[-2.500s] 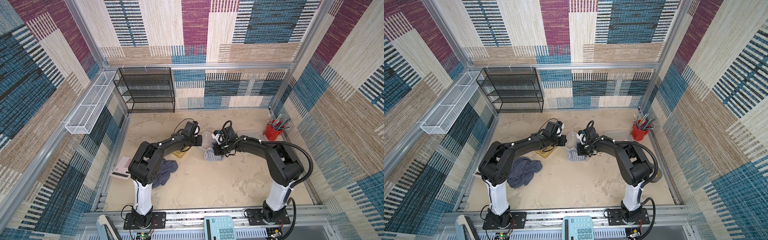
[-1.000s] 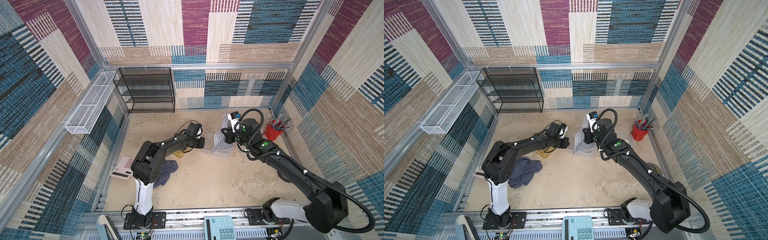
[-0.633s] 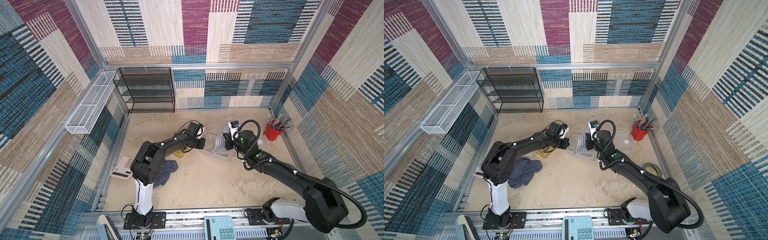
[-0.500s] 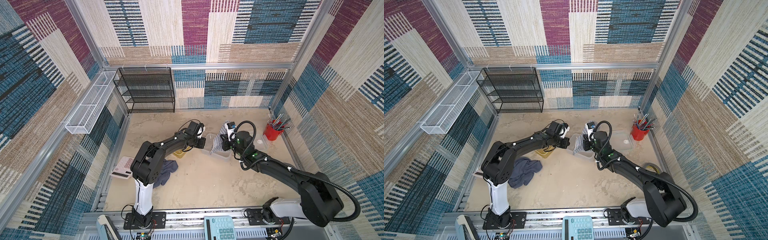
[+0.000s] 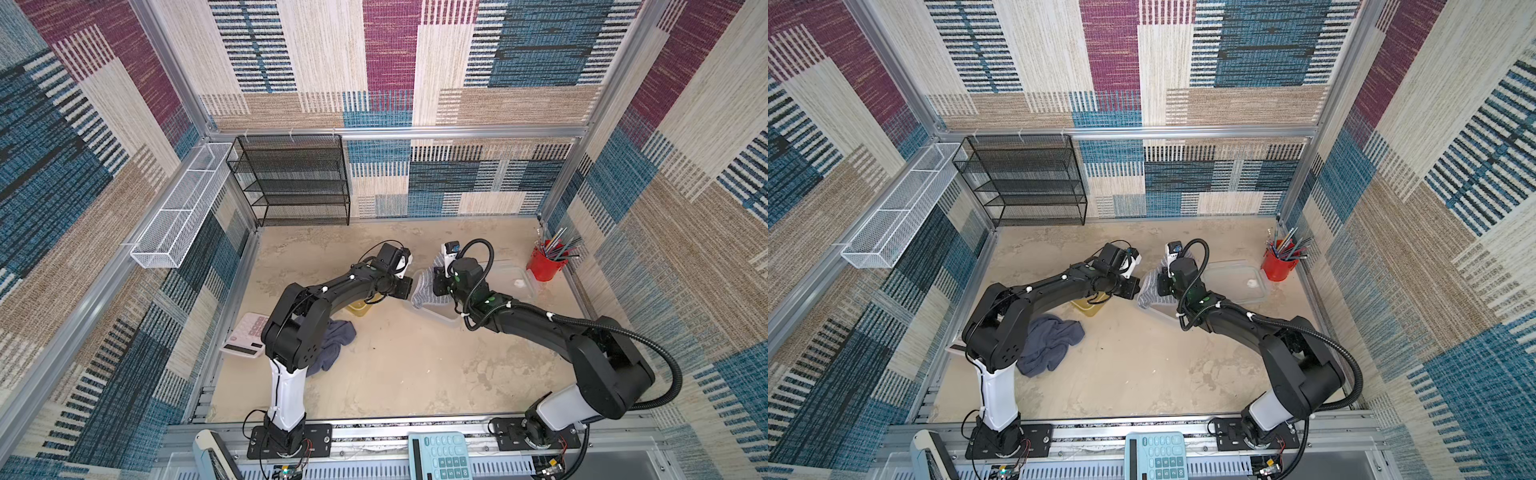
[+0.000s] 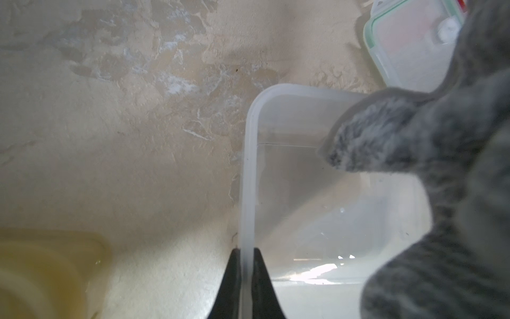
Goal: Wipe the insides of the lunch boxes
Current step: Wipe the dirt inside the lunch box.
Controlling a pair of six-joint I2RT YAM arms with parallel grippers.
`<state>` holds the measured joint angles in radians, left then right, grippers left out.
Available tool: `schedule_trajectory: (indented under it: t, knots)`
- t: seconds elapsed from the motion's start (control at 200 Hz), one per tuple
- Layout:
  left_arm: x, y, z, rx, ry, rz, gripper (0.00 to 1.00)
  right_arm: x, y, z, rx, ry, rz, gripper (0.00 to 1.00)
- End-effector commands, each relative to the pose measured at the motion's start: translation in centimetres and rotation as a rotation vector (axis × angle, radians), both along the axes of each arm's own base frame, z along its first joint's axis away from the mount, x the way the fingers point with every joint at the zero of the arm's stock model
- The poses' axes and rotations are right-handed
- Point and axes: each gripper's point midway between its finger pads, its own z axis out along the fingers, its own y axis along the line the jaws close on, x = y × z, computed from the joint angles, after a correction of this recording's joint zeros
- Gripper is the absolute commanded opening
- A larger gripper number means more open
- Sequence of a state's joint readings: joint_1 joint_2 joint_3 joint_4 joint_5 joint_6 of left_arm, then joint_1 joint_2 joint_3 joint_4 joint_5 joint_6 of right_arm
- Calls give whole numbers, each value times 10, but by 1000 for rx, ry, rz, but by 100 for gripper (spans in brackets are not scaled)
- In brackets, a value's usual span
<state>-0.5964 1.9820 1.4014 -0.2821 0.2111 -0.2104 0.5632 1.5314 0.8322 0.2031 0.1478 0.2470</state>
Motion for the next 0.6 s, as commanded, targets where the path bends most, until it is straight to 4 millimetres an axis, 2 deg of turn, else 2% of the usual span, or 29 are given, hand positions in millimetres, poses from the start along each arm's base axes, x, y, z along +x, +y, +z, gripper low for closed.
schedule_trajectory:
  t: [0.0, 0.095, 0.15, 0.311, 0.411, 0.596]
  knots:
    - [5, 0, 8, 3, -32, -4, 0, -12, 1, -14, 45, 66, -52, 0]
    - [7, -1, 10, -4, -35, 1, 0, -14, -12, -27, 30, 88, -146, 0]
    - [7, -3, 10, -12, -33, 1, 0, -12, -13, -38, 25, 115, -169, 0]
    - [8, -3, 12, -17, -37, 8, 0, -7, 17, -71, 16, 241, -63, 0]
    - [9, 0, 14, -15, -50, 19, 0, -12, 38, -74, 89, 277, 24, 0]
    - [8, -3, 15, -25, -50, 11, 0, -17, 68, -58, 223, 318, 128, 0]
